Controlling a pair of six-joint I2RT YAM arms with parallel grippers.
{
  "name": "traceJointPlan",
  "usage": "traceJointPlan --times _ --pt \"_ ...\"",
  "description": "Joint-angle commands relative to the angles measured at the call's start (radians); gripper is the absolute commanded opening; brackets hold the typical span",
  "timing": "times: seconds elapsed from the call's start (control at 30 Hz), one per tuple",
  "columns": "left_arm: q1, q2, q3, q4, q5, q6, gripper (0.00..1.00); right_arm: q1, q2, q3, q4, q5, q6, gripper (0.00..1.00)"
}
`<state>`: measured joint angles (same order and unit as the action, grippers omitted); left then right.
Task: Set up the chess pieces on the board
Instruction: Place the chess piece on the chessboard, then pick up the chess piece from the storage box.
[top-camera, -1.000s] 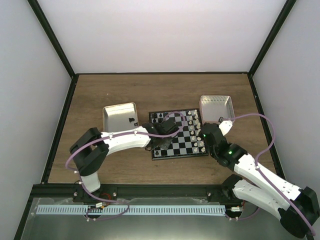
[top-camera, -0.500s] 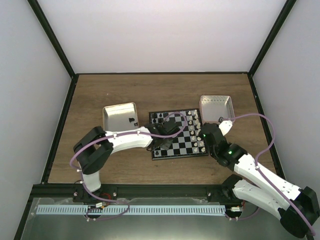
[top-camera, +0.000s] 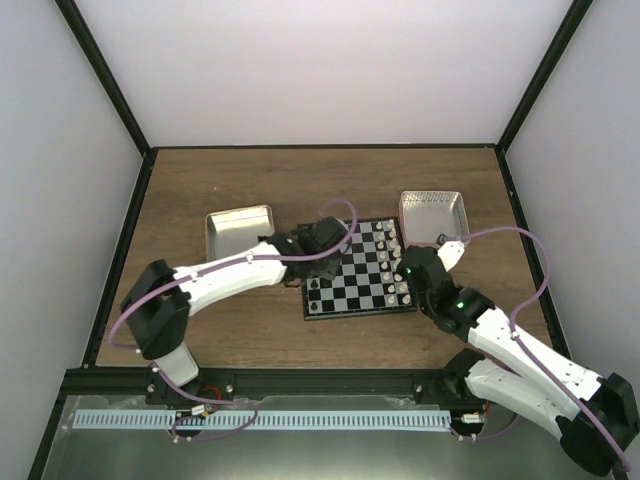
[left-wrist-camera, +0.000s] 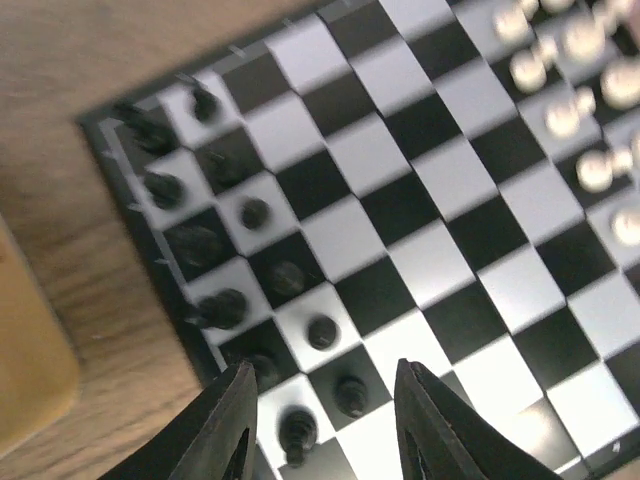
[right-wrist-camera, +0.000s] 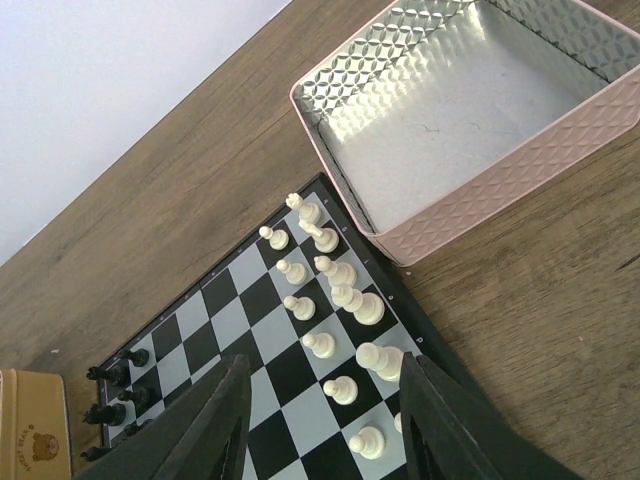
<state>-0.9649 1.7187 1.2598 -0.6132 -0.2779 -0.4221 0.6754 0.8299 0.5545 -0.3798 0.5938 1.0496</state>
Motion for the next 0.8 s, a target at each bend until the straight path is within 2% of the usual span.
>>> traceJointPlan --times 0.0,0.17,0.37,0.53,0.77 --pt "0.098 -0.106 -0.001 -0.010 -0.050 -0.075 0.41 -0.007 -0.003 -0.005 0.002 0.020 0.007 0.42" --pt "0.311 -0.201 -0.094 0.020 -0.022 -0.191 0.47 -0.007 -0.002 -0.005 0.005 0.014 0.007 0.42" --pt "0.529 -0.204 -0.177 0.112 0.126 -0.224 0.48 -0.006 0.015 0.000 0.018 0.000 -0.001 0.42" --pt "0.633 -0.094 -0.169 0.144 0.269 -0.197 0.47 -0.007 0.020 0.002 0.018 -0.004 -0.003 0.42" --pt "0.679 0.045 -0.132 0.183 0.343 -0.164 0.44 -0.007 0.018 0.001 0.013 -0.003 -0.005 0.43"
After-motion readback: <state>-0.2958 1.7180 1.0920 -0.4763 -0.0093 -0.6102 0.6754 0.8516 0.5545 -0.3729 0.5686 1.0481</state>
